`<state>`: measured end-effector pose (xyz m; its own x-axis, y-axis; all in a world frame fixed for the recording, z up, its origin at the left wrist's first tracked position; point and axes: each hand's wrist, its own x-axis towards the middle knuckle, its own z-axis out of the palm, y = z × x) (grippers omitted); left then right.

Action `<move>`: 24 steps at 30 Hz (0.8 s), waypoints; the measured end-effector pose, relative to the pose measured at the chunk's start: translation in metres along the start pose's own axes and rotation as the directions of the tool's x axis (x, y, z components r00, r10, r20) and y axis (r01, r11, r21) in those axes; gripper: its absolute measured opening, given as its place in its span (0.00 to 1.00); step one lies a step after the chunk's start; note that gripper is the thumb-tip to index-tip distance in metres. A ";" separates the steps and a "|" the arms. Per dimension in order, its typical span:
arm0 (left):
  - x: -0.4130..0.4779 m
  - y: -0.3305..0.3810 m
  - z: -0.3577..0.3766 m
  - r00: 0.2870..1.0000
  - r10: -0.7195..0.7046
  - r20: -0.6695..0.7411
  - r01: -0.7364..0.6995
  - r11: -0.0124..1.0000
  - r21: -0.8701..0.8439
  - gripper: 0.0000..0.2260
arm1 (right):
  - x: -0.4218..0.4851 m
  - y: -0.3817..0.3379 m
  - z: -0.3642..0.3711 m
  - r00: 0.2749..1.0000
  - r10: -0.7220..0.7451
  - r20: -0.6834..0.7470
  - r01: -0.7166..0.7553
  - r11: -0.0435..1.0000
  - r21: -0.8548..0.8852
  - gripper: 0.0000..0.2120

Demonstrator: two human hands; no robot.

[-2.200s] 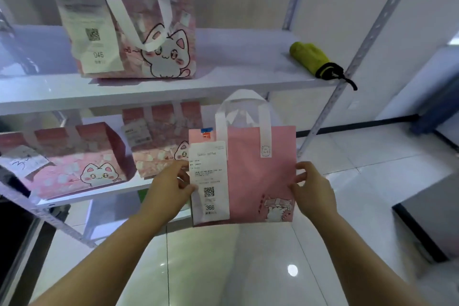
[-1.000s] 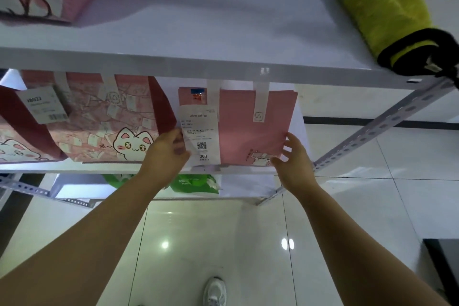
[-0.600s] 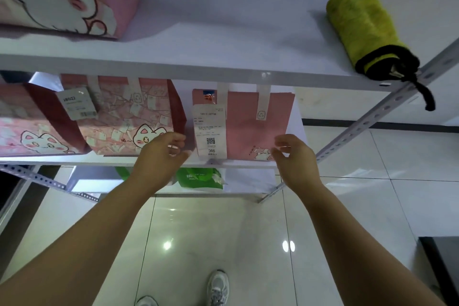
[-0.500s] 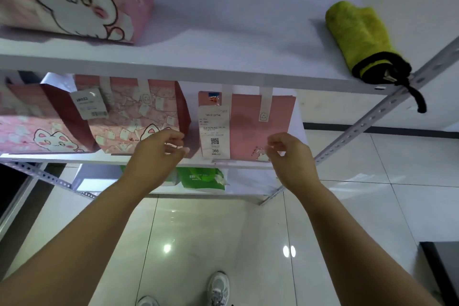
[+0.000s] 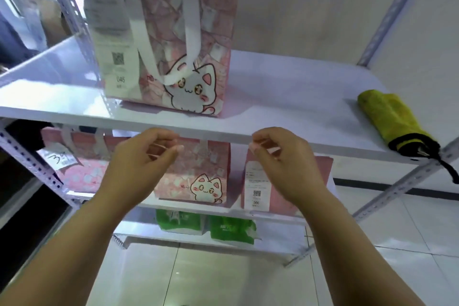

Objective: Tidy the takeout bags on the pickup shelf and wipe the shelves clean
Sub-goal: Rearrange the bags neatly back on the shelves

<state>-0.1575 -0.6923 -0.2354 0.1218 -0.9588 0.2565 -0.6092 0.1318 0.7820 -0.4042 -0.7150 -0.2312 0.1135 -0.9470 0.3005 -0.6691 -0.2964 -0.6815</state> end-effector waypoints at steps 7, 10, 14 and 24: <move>0.055 -0.024 -0.069 0.982 0.079 -0.173 -0.085 0.996 -0.023 0.09 | 0.049 -0.051 0.026 0.977 -0.040 -0.207 0.041 0.999 -0.001 0.09; 0.080 -0.038 -0.086 0.963 0.102 -0.250 -0.106 0.994 -0.003 0.10 | 0.067 -0.061 0.035 0.959 0.015 -0.281 -0.010 1.000 0.021 0.13; 0.108 -0.055 -0.095 0.945 0.089 -0.316 -0.091 0.996 0.008 0.18 | 0.080 -0.067 0.045 0.949 0.111 -0.295 -0.103 0.994 0.043 0.21; 0.130 -0.066 -0.080 0.984 -0.017 -0.177 0.004 0.997 -0.074 0.15 | 0.090 -0.072 0.052 0.965 0.203 -0.165 -0.186 0.976 0.109 0.17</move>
<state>-0.0387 -0.8058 -0.2080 0.2687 -0.9013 0.3398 -0.5491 0.1465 0.8228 -0.3076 -0.7855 -0.1904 -0.1470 -0.9539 0.2617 -0.5945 -0.1263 -0.7941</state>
